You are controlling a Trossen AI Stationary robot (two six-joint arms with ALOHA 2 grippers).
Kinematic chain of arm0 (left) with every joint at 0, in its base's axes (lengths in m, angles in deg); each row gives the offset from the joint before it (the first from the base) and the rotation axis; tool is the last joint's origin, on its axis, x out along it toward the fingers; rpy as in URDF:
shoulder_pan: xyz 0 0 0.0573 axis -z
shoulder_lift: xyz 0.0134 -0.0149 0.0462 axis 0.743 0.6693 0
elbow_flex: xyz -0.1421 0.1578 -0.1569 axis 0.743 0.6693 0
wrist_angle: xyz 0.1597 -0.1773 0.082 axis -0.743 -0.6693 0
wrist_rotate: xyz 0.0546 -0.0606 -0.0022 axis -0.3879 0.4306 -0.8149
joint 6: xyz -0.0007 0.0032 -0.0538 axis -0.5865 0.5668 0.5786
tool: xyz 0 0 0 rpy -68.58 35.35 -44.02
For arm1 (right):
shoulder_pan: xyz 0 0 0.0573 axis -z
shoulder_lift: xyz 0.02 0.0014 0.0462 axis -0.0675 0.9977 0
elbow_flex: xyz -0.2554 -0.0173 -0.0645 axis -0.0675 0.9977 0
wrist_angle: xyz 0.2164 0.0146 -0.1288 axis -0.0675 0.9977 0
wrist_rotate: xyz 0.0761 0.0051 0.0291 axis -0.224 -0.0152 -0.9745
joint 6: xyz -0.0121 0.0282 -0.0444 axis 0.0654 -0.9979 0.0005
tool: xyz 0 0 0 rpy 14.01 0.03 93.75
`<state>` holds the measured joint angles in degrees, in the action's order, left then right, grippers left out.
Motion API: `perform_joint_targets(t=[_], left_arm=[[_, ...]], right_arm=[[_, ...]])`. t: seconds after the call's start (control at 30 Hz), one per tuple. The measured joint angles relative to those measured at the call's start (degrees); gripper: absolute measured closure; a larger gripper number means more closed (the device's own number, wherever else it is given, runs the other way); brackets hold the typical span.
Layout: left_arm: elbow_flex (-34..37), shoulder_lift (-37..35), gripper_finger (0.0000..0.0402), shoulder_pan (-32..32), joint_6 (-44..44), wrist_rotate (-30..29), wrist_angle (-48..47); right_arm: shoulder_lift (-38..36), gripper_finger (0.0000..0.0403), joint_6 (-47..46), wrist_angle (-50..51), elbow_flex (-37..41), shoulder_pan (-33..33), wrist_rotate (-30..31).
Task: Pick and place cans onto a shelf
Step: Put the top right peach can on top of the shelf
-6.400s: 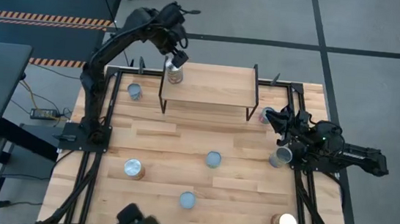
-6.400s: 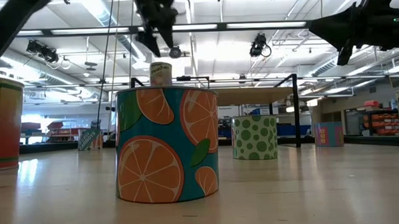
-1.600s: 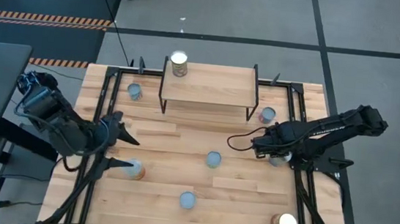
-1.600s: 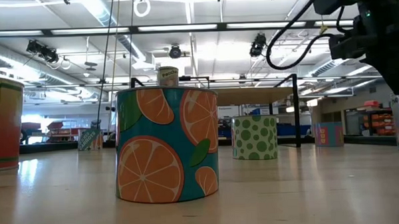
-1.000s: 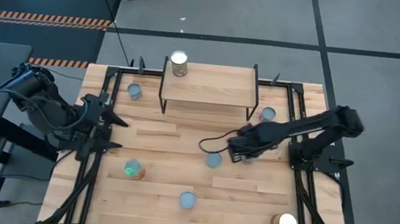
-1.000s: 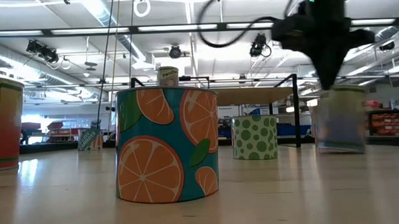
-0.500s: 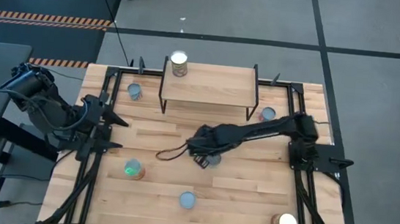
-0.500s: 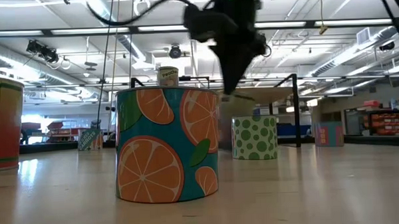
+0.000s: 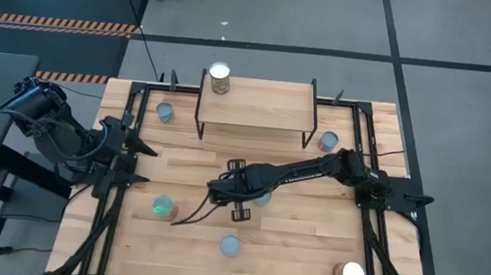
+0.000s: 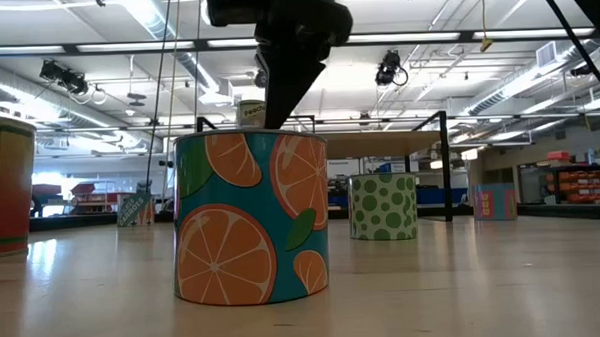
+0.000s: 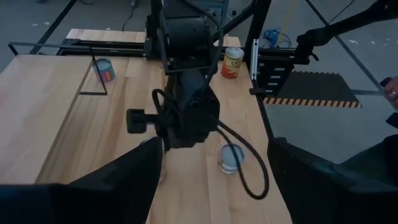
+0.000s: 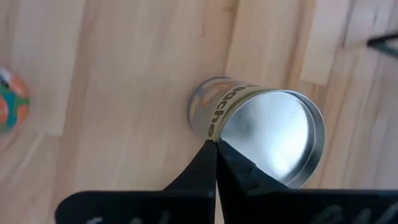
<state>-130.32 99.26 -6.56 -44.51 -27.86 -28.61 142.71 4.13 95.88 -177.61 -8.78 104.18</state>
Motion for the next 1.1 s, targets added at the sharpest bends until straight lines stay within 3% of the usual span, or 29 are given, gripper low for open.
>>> perform_joint_targets(t=[0.17,0.43,0.6,0.8,1.1], left_arm=[[0.0,0.2,0.0106,0.0,0.2,-1.9,0.0],[2.8,0.1,0.0106,0.0,-0.1,-3.3,2.5],[11.9,-1.0,0.0106,-1.2,-0.5,-3.3,6.3],[25.6,-1.7,0.0104,-6.6,0.5,-3.0,15.6],[41.1,0.7,0.0045,-17.0,6.5,5.2,28.2]], right_arm=[[0.0,0.0367,6.0,-0.8,0.0,-0.4,-0.9],[-1.5,0.0274,6.8,-4.3,0.0,-0.7,-0.4],[-7.2,0.0228,-0.5,-1.0,-0.1,-2.6,2.5],[-11.6,0.0201,-12.0,9.8,-0.1,-4.9,7.8],[-14.1,0.0158,-23.2,17.5,0.0,-8.1,12.2]])
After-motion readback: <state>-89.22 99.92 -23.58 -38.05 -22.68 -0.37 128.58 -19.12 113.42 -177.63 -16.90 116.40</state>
